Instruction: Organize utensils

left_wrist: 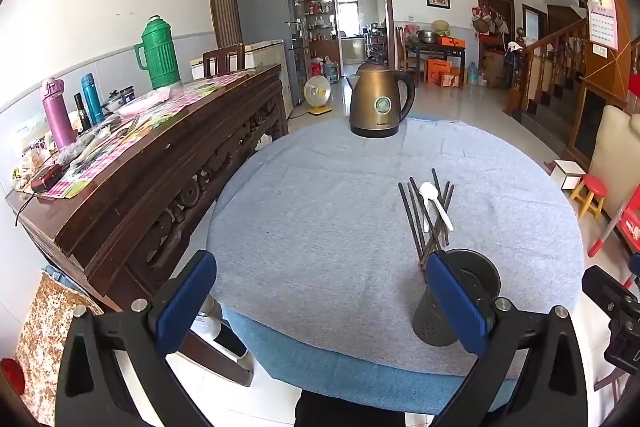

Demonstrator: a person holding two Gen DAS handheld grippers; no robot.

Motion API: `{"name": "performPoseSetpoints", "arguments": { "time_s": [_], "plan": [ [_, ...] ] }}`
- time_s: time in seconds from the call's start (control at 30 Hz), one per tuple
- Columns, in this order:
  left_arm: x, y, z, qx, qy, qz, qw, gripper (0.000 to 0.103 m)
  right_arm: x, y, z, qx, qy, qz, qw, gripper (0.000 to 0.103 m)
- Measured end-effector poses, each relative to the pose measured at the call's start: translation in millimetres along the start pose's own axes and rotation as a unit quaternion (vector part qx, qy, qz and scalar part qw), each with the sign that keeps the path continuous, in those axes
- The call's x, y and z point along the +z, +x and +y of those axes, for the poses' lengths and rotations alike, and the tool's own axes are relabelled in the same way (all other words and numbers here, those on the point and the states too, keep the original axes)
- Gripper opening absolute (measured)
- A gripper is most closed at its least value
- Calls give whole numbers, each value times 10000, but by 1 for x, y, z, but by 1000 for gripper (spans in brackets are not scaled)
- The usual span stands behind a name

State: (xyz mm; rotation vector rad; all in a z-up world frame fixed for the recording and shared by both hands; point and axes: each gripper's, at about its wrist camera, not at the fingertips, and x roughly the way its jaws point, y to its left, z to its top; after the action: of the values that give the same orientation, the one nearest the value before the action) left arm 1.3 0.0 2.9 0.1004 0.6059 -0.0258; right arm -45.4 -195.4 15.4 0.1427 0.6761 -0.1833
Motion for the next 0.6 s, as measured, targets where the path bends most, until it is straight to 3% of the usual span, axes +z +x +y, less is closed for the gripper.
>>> {"name": "performPoseSetpoints", "arguments": {
  "time_s": [0.6],
  "plan": [
    [-1,-7,-8,36,98,-54,9999,103,-2,0,-6,103,111,14,9999,103]
  ]
}}
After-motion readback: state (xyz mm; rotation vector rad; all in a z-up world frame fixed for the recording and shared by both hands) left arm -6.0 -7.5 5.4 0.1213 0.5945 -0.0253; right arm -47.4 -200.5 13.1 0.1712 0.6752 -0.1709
